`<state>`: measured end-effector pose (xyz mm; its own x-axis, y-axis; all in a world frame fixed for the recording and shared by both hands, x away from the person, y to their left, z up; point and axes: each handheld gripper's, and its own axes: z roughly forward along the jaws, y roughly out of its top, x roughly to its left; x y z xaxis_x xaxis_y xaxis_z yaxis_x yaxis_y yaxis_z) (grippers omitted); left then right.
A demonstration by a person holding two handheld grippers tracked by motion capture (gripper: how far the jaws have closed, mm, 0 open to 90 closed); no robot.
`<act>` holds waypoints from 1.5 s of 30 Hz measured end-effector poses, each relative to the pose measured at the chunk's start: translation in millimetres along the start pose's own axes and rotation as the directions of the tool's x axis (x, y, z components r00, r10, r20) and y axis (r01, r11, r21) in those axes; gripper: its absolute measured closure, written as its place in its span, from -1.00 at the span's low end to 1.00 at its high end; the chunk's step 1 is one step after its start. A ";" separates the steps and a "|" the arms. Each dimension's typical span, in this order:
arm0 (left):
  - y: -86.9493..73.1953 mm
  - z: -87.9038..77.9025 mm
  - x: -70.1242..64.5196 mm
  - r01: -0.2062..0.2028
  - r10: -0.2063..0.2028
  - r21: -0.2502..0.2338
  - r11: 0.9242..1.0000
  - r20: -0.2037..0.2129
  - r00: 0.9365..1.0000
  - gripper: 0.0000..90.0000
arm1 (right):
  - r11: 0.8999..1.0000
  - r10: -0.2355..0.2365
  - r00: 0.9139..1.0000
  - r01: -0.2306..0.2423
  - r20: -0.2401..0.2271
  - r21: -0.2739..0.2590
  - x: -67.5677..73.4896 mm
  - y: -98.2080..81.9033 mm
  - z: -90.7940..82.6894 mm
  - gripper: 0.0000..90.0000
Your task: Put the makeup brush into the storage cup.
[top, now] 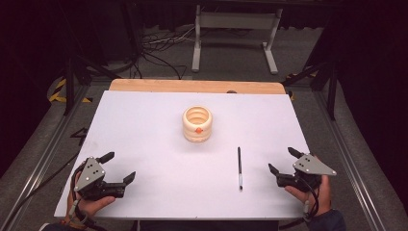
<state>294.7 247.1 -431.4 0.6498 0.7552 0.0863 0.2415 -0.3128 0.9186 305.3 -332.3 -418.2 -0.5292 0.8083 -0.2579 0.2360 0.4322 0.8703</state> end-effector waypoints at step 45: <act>-1.3 2.0 -1.5 -0.001 0.000 0.008 1.000 0.090 0.996 -0.87 | 0.918 0.183 0.934 -0.050 -0.307 0.394 40.1 45.1 47.3 -0.22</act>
<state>294.9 245.3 -433.5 0.7122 0.7002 0.0509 0.2472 -0.3180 0.9153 333.3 -261.5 -409.1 -0.7012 0.7115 0.0467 0.5643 0.5137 0.6463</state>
